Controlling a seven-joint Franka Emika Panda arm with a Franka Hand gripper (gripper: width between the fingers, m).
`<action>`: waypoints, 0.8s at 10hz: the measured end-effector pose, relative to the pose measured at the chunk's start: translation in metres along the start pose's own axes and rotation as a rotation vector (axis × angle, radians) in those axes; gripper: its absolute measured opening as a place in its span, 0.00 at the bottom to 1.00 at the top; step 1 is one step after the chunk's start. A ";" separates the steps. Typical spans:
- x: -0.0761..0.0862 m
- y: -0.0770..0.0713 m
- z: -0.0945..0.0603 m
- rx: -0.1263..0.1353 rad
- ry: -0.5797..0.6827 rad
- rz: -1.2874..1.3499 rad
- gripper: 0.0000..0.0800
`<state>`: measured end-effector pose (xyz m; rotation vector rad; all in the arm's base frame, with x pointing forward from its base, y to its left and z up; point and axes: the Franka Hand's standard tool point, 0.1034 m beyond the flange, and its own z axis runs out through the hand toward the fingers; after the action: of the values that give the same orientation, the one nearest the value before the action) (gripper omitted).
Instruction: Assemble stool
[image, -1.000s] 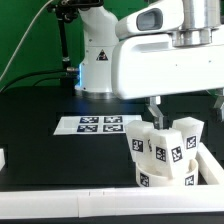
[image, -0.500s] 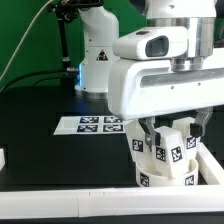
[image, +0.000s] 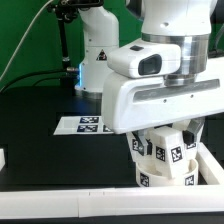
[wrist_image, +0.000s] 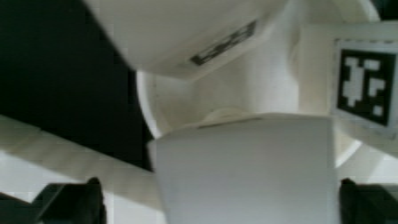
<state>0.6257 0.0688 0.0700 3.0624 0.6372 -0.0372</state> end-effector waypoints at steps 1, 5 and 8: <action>-0.001 0.003 0.000 0.000 0.001 0.005 0.81; -0.001 0.002 0.001 0.002 0.001 0.155 0.47; -0.001 0.002 0.001 0.002 0.000 0.366 0.42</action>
Offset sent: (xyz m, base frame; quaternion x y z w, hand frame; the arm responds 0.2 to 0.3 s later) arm 0.0000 0.0000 0.0000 0.0000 0.0000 0.0000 1.0000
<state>0.6256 0.0667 0.0692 3.1252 0.0695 -0.0335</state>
